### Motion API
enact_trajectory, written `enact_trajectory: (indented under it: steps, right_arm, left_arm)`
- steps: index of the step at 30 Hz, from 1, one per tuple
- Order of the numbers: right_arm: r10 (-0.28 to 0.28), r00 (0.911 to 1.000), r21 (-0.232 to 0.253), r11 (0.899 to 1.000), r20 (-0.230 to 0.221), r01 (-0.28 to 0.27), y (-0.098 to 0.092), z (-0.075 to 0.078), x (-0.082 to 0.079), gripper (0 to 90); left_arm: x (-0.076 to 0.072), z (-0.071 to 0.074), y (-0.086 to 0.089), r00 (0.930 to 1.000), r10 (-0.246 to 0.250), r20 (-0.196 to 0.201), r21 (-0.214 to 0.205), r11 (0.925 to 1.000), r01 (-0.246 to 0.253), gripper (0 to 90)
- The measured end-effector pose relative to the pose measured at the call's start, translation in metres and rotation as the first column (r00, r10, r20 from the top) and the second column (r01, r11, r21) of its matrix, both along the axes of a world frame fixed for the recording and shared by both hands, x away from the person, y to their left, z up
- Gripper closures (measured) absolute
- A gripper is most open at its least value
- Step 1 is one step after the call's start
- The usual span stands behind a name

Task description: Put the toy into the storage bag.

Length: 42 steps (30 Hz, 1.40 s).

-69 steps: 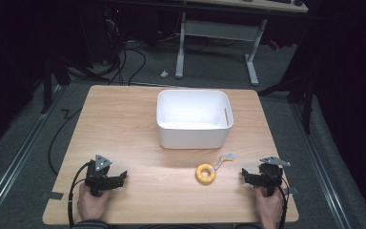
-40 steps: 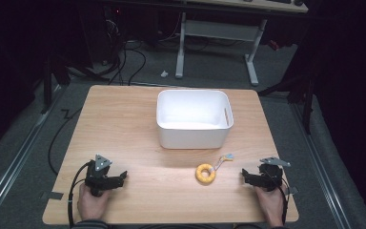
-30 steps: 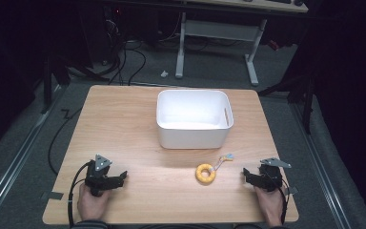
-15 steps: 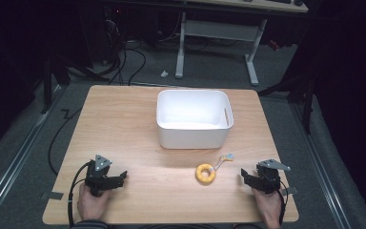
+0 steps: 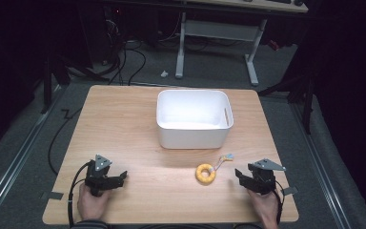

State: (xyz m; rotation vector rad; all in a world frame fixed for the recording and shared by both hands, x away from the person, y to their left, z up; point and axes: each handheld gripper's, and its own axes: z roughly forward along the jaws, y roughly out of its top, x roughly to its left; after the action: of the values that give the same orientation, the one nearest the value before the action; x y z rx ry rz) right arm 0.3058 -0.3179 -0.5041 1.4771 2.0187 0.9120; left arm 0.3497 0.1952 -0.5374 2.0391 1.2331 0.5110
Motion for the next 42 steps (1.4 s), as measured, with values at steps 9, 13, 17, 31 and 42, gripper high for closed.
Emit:
enact_trajectory:
  steps: [9,13,17,31,42]
  right_arm:
    - [0.065,0.9979,0.025,0.998,-0.002,-0.065,0.016,0.004,0.002,43.7]
    - [0.095,0.9955,0.029,0.995,0.0,-0.095,0.023,0.006,0.005,44.6]
    - [0.125,0.9922,0.03,0.992,-0.003,-0.125,0.028,0.008,0.006,46.9]
    - [0.212,0.9771,0.03,0.977,-0.018,-0.211,0.052,0.012,0.02,51.5]
    - [0.276,0.9589,0.023,0.961,-0.066,-0.275,0.067,0.016,0.033,52.1]
  left_arm:
    - [0.0,0.0,0.0,1.0,0.0,0.0,0.0,1.0,0.0,14.9]
    - [0.0,0.0,0.0,1.0,0.0,0.0,0.0,1.0,0.0,14.9]
    - [0.0,0.0,0.0,1.0,0.0,0.0,0.0,1.0,0.0,14.9]
    - [0.0,0.0,0.0,1.0,0.0,0.0,0.0,1.0,0.0,14.8]
    - [0.0,0.0,0.0,1.0,0.0,0.0,0.0,1.0,0.0,14.9]
